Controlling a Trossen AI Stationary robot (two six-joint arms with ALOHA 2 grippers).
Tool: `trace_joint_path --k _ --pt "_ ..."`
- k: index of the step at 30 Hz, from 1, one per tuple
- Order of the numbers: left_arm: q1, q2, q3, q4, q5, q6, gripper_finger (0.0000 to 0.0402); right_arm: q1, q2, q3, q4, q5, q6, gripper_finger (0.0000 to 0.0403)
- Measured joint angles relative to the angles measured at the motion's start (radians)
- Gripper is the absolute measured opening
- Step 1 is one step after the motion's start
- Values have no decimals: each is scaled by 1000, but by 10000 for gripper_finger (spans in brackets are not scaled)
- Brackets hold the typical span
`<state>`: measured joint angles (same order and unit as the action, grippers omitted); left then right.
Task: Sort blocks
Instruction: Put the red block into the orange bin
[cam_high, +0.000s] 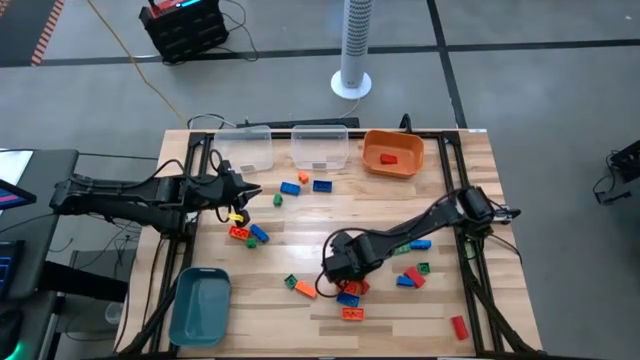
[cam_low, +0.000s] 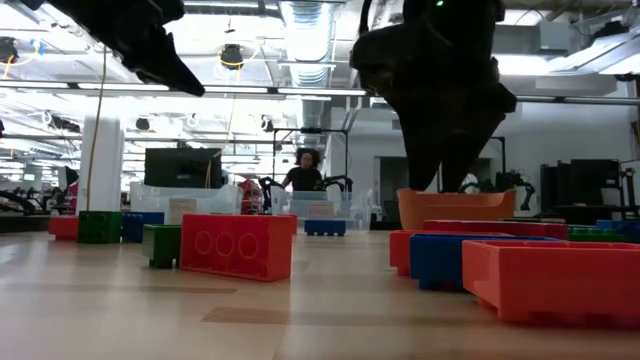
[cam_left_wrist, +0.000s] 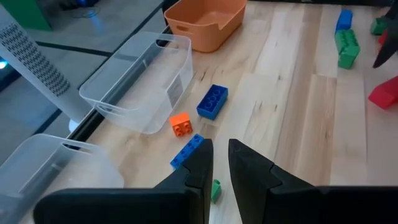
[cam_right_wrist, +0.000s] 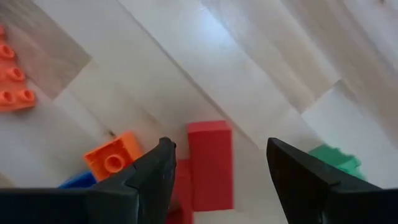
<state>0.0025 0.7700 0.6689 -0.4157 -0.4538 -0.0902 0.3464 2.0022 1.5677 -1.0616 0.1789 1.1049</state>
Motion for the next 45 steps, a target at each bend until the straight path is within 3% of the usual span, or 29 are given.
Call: trace_joint_path --k 20,31,35,45 --pt "0 0 0 -22 112 21 45 13 0 -148 162 7 18 260" --pt "0 0 0 -22 111 26 45 -3 43 -148 150 -1 -90 256" --pt "0 0 0 -26 112 29 45 -19 45 -148 149 -14 -121 228" --pt "-1 0 0 -31 111 49 45 -63 33 -148 69 -24 -257 111"
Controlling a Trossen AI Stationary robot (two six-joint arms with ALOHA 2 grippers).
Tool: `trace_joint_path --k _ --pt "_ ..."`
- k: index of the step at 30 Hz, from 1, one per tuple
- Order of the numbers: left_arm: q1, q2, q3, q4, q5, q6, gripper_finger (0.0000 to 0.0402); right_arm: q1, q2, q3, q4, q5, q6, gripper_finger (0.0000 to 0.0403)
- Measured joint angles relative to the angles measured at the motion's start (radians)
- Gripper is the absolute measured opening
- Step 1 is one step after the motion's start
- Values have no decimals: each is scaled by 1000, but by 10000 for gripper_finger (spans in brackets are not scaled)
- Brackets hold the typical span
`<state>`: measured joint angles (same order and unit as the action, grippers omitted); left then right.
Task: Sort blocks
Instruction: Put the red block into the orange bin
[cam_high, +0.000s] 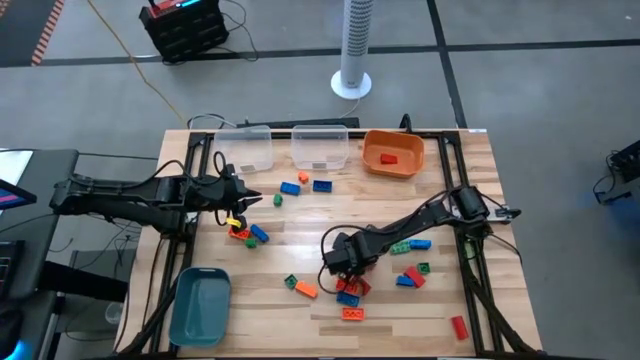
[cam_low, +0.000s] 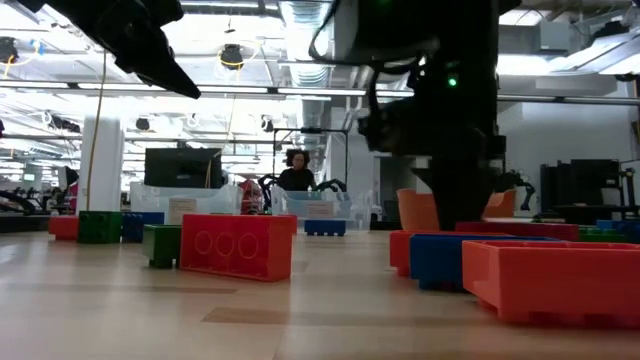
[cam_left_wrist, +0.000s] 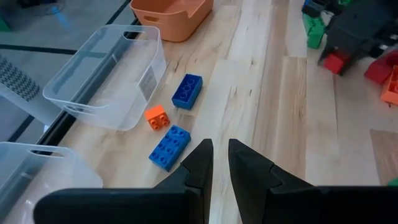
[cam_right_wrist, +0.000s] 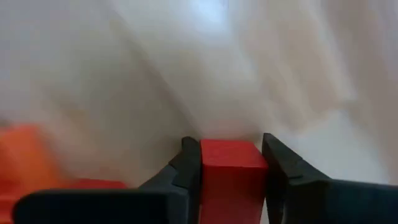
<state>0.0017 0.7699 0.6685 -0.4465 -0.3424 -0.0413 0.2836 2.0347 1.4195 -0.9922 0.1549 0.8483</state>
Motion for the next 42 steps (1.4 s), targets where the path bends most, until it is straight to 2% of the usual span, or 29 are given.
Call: trace_joint_path --k 4,12,15,18,21,24,27,29,33,37,42 --pt "0 0 0 -1 0 16 45 -45 -48 -1 -77 37 -61 113" --pt "0 0 0 -2 -3 23 45 -187 -218 -1 -109 250 -245 125" --pt "0 6 -3 6 -18 45 45 -265 -299 -46 -59 333 -338 124" --pt "0 24 -25 70 -61 89 45 -376 -394 -151 89 364 -455 124" --pt "9 42 -60 178 -105 172 45 -524 -484 -278 305 355 -599 124" --pt "42 65 -72 257 -112 233 45 -704 -528 -372 454 291 -693 124" --pt "88 91 -72 321 -103 246 45 -873 -514 -411 545 182 -742 124" --pt "124 111 -72 346 -59 254 45 -952 -474 -413 568 146 -763 124" --pt "183 150 -72 345 3 242 45 -1036 -373 -379 528 127 -780 142" --pt "214 170 -72 336 24 227 45 -1065 -295 -341 464 126 -810 184" --pt "230 175 -72 340 33 254 45 -1059 -291 -296 413 102 -824 239"
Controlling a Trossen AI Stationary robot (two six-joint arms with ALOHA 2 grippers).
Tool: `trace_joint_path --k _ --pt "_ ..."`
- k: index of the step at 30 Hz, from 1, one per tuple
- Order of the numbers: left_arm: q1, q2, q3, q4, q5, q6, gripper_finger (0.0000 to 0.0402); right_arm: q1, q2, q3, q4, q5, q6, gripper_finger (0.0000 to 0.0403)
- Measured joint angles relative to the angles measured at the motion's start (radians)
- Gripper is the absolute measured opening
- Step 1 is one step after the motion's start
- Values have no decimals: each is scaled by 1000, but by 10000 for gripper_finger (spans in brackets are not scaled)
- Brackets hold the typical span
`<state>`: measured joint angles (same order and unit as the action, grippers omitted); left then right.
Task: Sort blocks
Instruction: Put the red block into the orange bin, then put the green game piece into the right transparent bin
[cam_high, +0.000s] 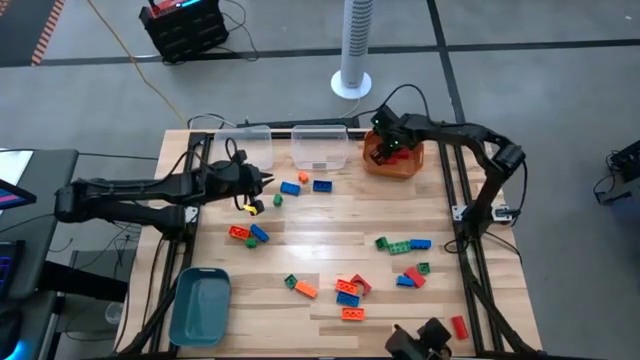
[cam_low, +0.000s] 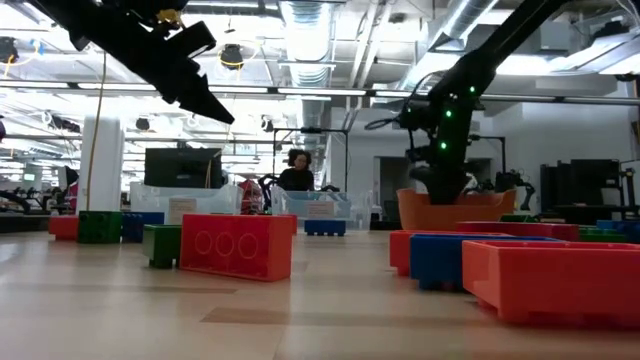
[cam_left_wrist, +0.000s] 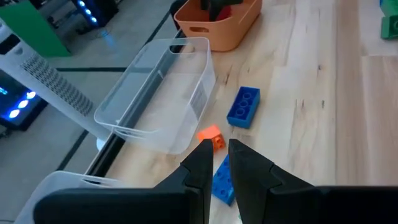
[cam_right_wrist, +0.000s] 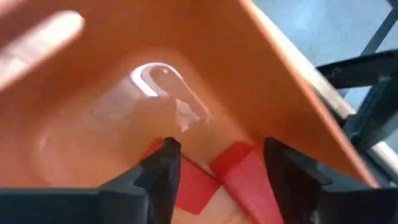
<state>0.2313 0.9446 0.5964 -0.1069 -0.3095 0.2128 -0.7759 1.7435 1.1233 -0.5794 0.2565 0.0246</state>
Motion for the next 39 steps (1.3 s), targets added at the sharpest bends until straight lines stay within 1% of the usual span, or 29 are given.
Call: trace_joint_path --k 4,6,8,11,13,16,18,21,23,29,33,36,39 --pt "18 0 0 -5 30 18 45 32 -75 27 -51 4 0 252" --pt "27 0 0 -12 55 23 45 82 -138 30 -57 12 -5 253" --pt "37 0 0 -23 83 25 45 167 -189 30 -65 11 -26 253" --pt "45 0 0 -48 98 28 45 342 -227 31 -107 6 -42 253" --pt "45 0 0 -52 98 28 45 458 -227 31 -132 2 26 254" --pt "45 0 0 -53 98 32 45 591 -202 31 -200 0 184 254" --pt "45 0 0 -51 98 47 45 659 -180 29 -260 0 277 254" --pt "45 0 0 -37 98 57 45 740 -143 29 -325 0 369 254" --pt "45 0 1 -30 98 57 45 780 -116 29 -351 -4 421 254" --pt "44 0 1 -38 99 56 45 840 -51 29 -423 -140 472 256" --pt "44 0 1 -38 126 38 45 863 -20 29 -458 -215 421 256" --pt "43 0 1 -44 148 28 45 877 -21 29 -460 -225 381 256" --pt "41 0 1 -65 150 13 45 896 -28 29 -468 -227 323 256"
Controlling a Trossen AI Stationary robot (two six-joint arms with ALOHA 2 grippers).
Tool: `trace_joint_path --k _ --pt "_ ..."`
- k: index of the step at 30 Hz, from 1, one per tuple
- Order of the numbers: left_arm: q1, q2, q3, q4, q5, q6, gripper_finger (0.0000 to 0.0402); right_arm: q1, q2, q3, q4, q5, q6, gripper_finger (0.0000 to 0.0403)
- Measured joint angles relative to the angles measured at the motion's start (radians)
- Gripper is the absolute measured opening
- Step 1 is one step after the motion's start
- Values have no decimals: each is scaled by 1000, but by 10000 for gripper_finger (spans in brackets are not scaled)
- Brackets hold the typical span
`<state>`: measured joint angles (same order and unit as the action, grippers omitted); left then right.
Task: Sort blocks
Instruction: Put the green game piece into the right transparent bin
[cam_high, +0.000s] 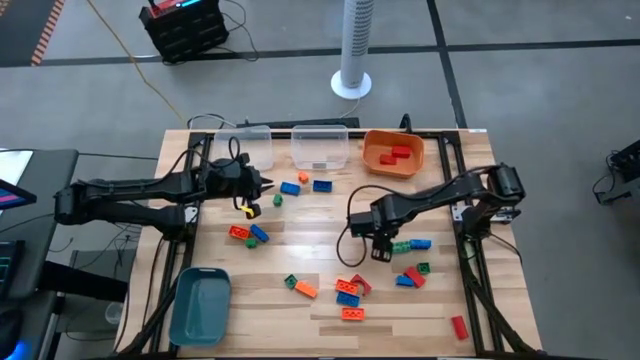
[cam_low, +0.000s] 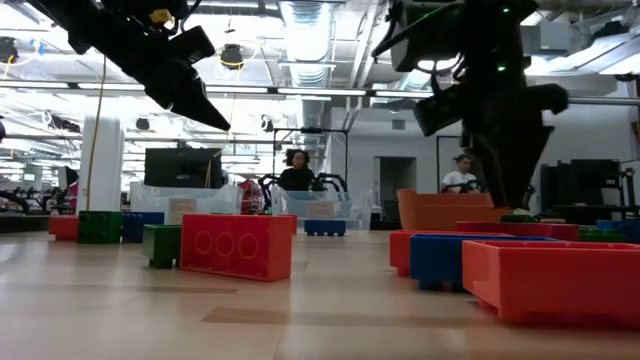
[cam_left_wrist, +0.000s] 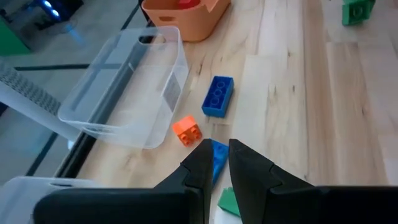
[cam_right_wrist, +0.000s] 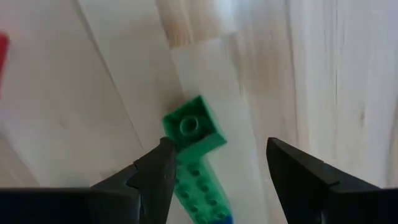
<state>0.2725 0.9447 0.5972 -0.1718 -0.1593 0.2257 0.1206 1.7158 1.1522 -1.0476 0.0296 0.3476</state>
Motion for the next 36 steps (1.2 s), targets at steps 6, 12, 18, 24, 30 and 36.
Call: trace_joint_path --k 6,12,18,24,30,36 --pt "-2 0 0 -21 0 -21 45 79 8 0 51 41 -194 256" --pt "-5 0 0 -56 2 -30 45 121 5 0 70 103 -215 256" --pt "-5 0 0 -58 2 -26 45 120 6 0 84 103 -218 256" --pt "-5 0 0 -69 2 -30 45 122 7 -48 136 98 -223 256" --pt "-5 0 0 -69 2 -36 45 128 8 -92 170 95 -225 256" --pt "-5 0 0 -66 2 -37 45 127 8 -95 169 97 -247 253"
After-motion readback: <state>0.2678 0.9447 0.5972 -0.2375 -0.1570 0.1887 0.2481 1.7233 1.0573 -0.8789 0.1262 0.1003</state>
